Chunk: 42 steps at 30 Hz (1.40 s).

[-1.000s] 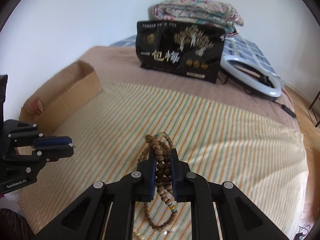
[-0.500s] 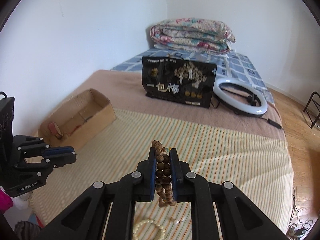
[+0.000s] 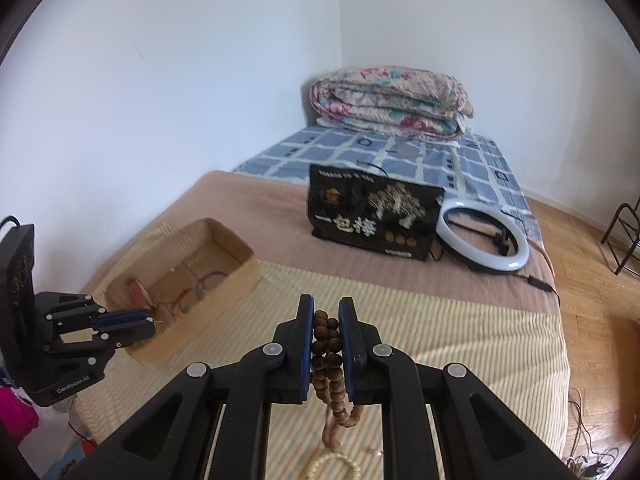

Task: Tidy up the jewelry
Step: 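Carry the pearl in the left tool and bead strands in the right tool over the box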

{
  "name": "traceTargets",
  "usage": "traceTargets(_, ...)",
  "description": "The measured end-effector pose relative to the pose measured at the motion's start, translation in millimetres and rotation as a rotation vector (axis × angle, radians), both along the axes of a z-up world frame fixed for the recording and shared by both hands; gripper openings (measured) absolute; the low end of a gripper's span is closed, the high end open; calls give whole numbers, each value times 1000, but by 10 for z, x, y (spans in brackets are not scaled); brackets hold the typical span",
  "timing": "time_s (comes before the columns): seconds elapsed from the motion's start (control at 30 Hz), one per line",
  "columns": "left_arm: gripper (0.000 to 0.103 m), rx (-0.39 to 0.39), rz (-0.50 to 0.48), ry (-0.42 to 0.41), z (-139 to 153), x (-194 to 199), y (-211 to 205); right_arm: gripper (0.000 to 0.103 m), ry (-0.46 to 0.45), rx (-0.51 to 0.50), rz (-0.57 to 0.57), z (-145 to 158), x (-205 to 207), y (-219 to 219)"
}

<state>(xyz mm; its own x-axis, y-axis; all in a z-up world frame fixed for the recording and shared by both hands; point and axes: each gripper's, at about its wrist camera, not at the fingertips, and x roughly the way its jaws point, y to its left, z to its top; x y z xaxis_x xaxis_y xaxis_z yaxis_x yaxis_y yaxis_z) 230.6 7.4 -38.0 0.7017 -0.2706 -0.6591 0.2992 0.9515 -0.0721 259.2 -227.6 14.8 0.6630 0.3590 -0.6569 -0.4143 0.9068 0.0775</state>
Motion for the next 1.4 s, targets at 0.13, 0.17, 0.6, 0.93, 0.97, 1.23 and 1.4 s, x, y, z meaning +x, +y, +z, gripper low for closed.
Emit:
traceTargets(0.13, 7, 1, 32, -10, 56, -9, 212, 10, -22, 16, 20, 134, -7, 158)
traceTargets(0.17, 7, 0, 39, -11, 63, -10, 261, 10, -28, 19, 27, 170, -8, 211)
traceTargets(0.6, 7, -3, 127, -7, 31, -21, 885, 10, -71, 42, 109, 453, 142, 913)
traceTargets(0.93, 7, -14, 151, -4, -30, 15, 1159, 11, -110, 58, 170, 640, 230, 1449)
traceTargets(0.97, 7, -16, 153, -3, -39, 17, 1174, 11, -112, 60, 172, 646, 246, 1492)
traceTargets(1.23, 7, -30, 154, 15, -147, 34, 1252, 11, -124, 58, 206, 662, 340, 1857)
traceTargets(1.4, 7, -31, 157, 25, -212, 49, 1288, 11, -113, 50, 213, 542, 437, 2038)
